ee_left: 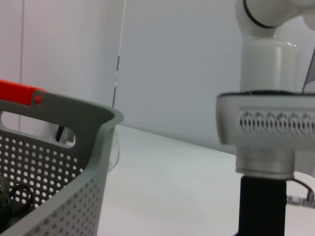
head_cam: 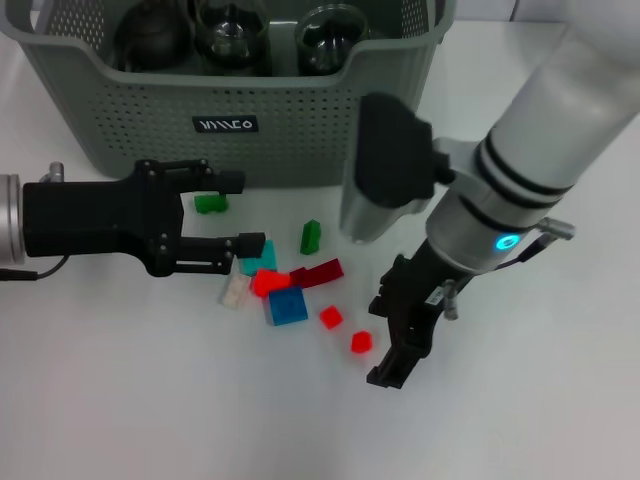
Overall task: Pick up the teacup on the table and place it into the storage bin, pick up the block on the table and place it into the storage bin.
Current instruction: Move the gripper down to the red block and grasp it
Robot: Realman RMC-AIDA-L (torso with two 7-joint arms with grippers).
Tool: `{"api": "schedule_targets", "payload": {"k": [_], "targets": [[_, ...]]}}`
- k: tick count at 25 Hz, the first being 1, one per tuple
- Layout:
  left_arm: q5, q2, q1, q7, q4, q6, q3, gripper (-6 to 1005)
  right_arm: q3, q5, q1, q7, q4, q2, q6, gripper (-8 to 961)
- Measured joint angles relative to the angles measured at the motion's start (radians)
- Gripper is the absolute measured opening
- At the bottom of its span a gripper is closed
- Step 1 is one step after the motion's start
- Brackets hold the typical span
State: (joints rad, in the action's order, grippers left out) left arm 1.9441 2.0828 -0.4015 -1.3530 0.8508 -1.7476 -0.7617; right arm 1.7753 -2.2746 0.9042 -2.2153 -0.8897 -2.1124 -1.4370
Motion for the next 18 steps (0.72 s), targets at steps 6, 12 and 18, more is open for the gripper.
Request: {"api": "schedule_targets", "payload": {"k": [6,12,18], "targets": [[0.000,0.001,-0.002,0.005,-0.001,0.001,0.017,799,0.072,0.002,-0.011,-0.049,-0.047,-0.002,0.061,863],[0.000,-0.004,-0.003,0.007,-0.001,0.001,0.027,798,0.108,0.007,-0.011,-0.073,-0.048,-0.004,0.090,862],[0.003,-0.006,0.003,0.016,-0.001,0.016,0.029,797,0.123,0.023,-0.011,-0.078,-0.056,-0.004,0.096,757]]}}
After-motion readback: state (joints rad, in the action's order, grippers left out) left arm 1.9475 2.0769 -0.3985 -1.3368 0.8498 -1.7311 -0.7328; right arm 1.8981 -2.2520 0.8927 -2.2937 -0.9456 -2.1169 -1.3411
